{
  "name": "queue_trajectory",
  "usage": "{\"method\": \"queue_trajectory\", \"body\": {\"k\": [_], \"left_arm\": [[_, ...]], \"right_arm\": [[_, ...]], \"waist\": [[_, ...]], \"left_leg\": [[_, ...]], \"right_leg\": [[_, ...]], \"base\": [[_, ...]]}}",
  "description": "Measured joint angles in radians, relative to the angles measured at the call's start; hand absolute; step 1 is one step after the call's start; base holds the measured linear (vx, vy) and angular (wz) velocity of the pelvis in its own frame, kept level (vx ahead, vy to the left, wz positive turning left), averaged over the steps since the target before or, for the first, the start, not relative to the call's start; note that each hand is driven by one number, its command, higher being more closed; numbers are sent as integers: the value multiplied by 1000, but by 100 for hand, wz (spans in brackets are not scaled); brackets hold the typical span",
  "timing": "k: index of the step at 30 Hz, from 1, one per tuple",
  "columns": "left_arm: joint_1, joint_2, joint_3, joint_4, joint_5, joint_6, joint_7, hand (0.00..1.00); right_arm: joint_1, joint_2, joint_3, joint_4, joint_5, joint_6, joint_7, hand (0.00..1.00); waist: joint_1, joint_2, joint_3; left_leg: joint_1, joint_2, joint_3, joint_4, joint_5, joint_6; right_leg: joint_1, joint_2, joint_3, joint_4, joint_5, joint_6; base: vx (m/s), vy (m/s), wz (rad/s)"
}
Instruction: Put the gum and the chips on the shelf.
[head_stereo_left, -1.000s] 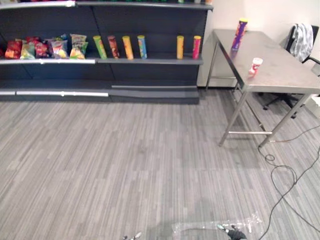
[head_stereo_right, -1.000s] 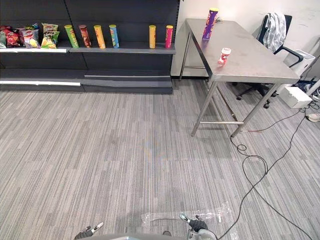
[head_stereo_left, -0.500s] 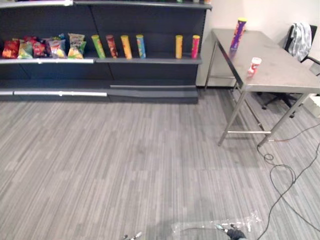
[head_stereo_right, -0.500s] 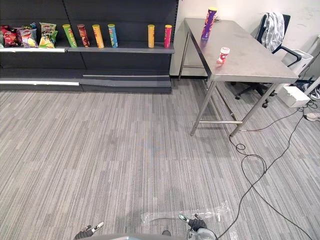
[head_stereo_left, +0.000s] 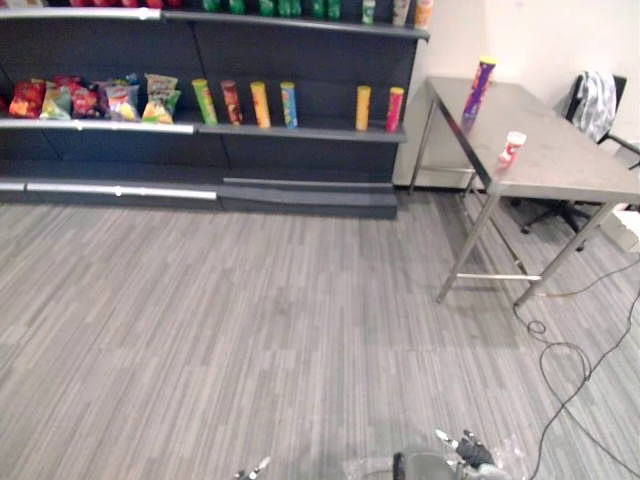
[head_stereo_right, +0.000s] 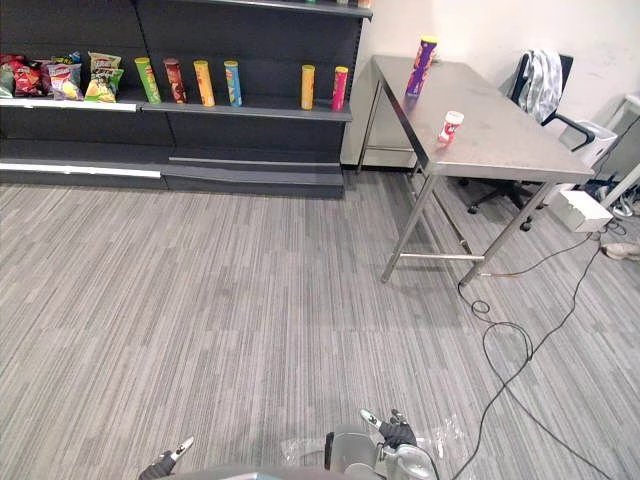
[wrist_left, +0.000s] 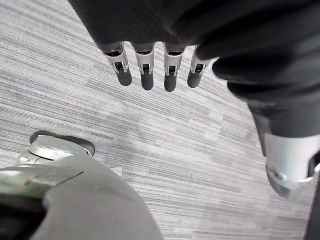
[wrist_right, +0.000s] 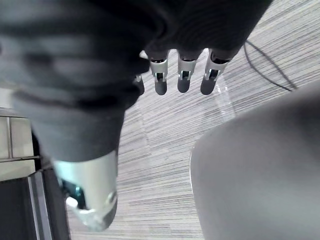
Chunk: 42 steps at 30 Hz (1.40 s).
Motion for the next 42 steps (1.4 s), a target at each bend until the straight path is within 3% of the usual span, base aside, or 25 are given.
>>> {"method": "queue_trajectory", "body": {"k": [4,5,7,8,9,11,12,13,14,15,16,18,20,22,23,26,28,29,30,31,32,33,36,39,42], "left_arm": [[-16,-14,-8,3,-30,1,0,0],[-30,-15,-11,10,-32,1,-1,0],[-41,-24,-12,14,-27,1,-3,0],[-67,-43,-14,35,-25,-1,-7,0],[-94,-58,-12,35,-21,-7,-19,0],[-110,-101,-6,30,-19,-7,-33,0],[-104,-102,2,29,7,-6,-44,0],[-105,-94,8,33,12,-3,-49,0],[-115,-102,26,29,14,2,-46,0],[-125,-117,46,6,14,9,-50,0],[-125,-120,48,-6,14,13,-52,0],[-123,-122,47,-22,14,16,-59,0],[-116,-130,47,-53,14,15,-60,0],[-112,-130,51,-89,13,14,-60,0],[-113,-129,69,-111,11,14,-63,0],[-127,-129,94,-131,-1,10,-68,0],[-132,-116,91,-129,-34,1,-68,0],[-132,-114,79,-125,-61,-5,-65,0],[-125,-115,59,-119,-82,-9,-64,0],[-120,-118,51,-113,-92,-10,-64,0],[-118,-97,46,-104,-110,-12,-65,0],[-121,-83,46,-98,-115,-18,-65,0],[-129,-71,48,-51,-115,-22,-63,0],[-102,-67,33,-5,-112,-22,-60,0],[-87,-71,9,2,-103,-21,-60,0]], "right_arm": [[-15,-2,-61,1,91,-1,-18,0],[-17,-5,-65,1,97,-1,-20,0],[-18,-13,-66,-1,99,-1,-19,0],[-28,-18,-65,0,102,-1,-17,0],[-44,-18,-71,4,113,-2,-13,0],[-58,-27,-85,-13,126,-9,9,0],[-54,-29,-46,-27,122,-18,22,0],[-52,-23,-39,-27,122,-18,24,0],[-54,-21,-34,-27,122,-17,25,0],[-67,-24,-35,-30,119,-17,26,0],[-68,-24,-34,-31,115,-17,27,0],[-61,-19,-25,-30,114,-13,30,0],[-48,-19,-15,-30,113,-13,32,0],[-31,-18,-14,-27,114,-8,31,0],[-23,-13,-14,-21,114,1,31,0],[-23,-2,-13,-22,113,7,32,0],[-24,4,-12,-22,113,7,35,0],[-13,1,-10,-22,113,7,38,0],[-1,-9,3,-24,112,5,42,0],[6,-20,12,-23,112,4,43,0],[3,-21,27,-3,112,6,42,0],[-2,-8,43,13,112,5,45,0],[-38,4,23,53,95,5,46,0],[-33,-18,24,58,72,1,48,0],[-34,-41,6,82,41,7,47,0]], "waist": [[-8,36,24],[-15,40,28],[-35,56,30],[-32,71,33],[-26,70,43],[-41,86,54],[-56,94,36],[-67,85,33],[-82,83,28],[-82,106,34],[-80,106,34],[-78,104,36],[-78,103,35],[-60,92,35],[-45,69,36],[-21,43,47],[-21,38,50],[-18,43,48],[-3,60,38],[5,75,32],[22,73,22],[14,31,0],[12,21,-4],[6,45,-6],[0,75,-28]], "left_leg": [[68,71,-6,-67,-29,-16],[108,89,-21,-114,-35,-36],[144,118,-51,-158,-45,-60],[155,147,-78,-161,-31,-87],[138,149,-101,-145,19,-132],[137,163,-123,-130,69,-130],[128,189,-135,-84,70,-131],[114,190,-151,-53,66,-135],[93,203,-169,10,59,-145],[31,227,-188,135,83,-176],[12,234,-195,182,116,-185],[-39,242,-220,366,251,-229],[-118,240,-192,577,227,-246],[-210,259,-98,723,131,-214],[-264,264,-32,743,66,-211],[-406,251,44,666,-24,-203],[-481,233,69,492,-14,-197],[-504,215,75,326,53,-179],[-506,211,68,146,187,-148],[-508,212,53,80,273,-133],[-488,199,49,82,347,-125],[-471,180,61,42,351,-119],[-448,170,83,48,334,-97],[-398,166,77,108,284,-109],[-404,170,72,98,228,-128]], "right_leg": [[-20,61,-56,-435,40,13],[-22,72,-70,-596,106,5],[-22,80,-80,-629,226,-3],[-25,97,-92,-589,248,-47],[-75,79,-110,-477,217,-66],[-157,66,-138,-285,180,-98],[-176,78,-137,-286,137,-82],[-168,73,-136,-275,71,-91],[-156,78,-150,-262,-3,-107],[-148,109,-190,-245,-33,-149],[-133,123,-196,-253,-41,-163],[-3,178,-184,-366,-53,-183],[130,217,-152,-489,-50,-186],[265,236,-106,-583,-48,-188],[330,231,-72,-623,-45,-182],[440,200,-20,-654,-47,-154],[496,173,-15,-650,-64,-122],[533,165,2,-650,-75,-104],[567,168,26,-649,-85,-86],[588,178,48,-647,-93,-76],[613,162,93,-638,-105,-64],[585,132,117,-619,-90,-50],[554,106,187,-663,-85,-62],[562,86,219,-722,-37,-51],[530,88,252,-719,-36,-49]], "base": [[405,-89,-3],[531,-177,35],[577,-231,54],[598,-294,58],[577,-307,53],[516,-313,52],[632,-354,62],[560,-295,65],[611,-312,53],[620,-319,33],[598,-310,10],[528,-268,-16],[514,-259,-26],[421,-155,-46],[408,-100,-56],[431,13,-56],[422,102,-44],[448,173,-56],[464,206,-66],[494,264,-80],[505,261,-56],[480,253,-42],[370,218,-29],[160,84,-45],[71,64,-37]]}}
